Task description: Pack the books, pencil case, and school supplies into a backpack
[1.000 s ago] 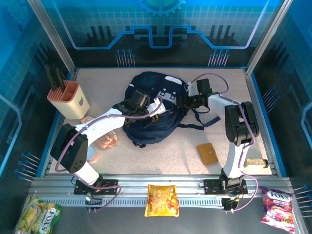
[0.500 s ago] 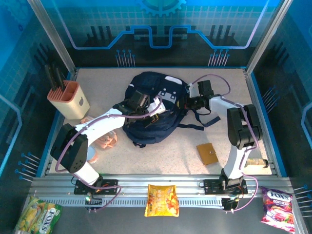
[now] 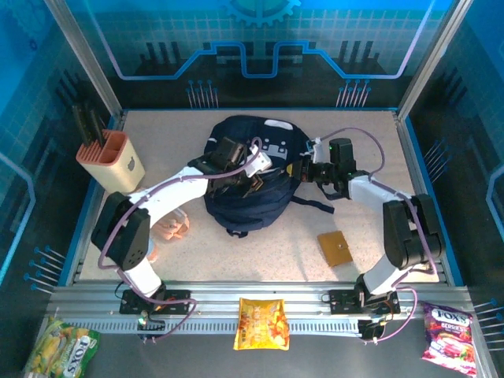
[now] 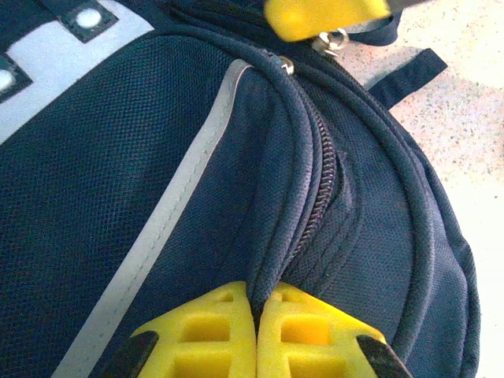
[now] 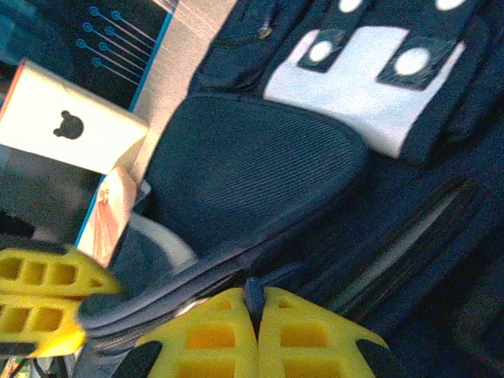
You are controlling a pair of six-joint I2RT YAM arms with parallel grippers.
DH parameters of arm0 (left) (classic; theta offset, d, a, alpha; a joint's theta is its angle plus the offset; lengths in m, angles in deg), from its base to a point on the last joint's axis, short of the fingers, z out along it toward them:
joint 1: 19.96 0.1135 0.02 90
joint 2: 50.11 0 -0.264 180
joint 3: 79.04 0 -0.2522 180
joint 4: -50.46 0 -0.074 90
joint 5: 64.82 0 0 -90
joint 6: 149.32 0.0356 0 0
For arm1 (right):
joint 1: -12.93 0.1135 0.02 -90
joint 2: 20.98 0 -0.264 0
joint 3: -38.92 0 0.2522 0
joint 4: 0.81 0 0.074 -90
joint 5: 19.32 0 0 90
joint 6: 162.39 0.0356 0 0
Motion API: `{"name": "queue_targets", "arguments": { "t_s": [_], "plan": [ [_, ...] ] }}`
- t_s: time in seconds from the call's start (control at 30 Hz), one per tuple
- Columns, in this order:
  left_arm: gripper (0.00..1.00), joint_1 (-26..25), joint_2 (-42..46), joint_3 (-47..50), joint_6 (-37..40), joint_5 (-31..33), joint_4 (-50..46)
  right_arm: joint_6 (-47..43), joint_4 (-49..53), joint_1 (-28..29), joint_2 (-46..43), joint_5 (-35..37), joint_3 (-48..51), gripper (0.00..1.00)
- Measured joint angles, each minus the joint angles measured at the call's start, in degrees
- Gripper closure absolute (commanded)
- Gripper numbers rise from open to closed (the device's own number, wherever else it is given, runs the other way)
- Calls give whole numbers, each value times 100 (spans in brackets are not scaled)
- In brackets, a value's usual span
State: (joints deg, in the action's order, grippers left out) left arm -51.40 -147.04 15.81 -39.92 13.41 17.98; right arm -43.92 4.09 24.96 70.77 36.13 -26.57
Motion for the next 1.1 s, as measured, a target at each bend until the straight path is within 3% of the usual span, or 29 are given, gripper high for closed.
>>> {"name": "queue_targets", "arguments": {
  "t_s": [0.43,0.8,1.1],
  "plan": [
    [97,48,-636,-680,-654,-225,-232,240,-925,608,-669,544,824,99],
    [97,90,-732,-732,-885,-334,-254,234,-1364,872,-791,968,1126,89],
    [97,92,-743,-793,-927,-376,-295,-101,-1198,1174,-992,1375,1174,95]
  ]
}}
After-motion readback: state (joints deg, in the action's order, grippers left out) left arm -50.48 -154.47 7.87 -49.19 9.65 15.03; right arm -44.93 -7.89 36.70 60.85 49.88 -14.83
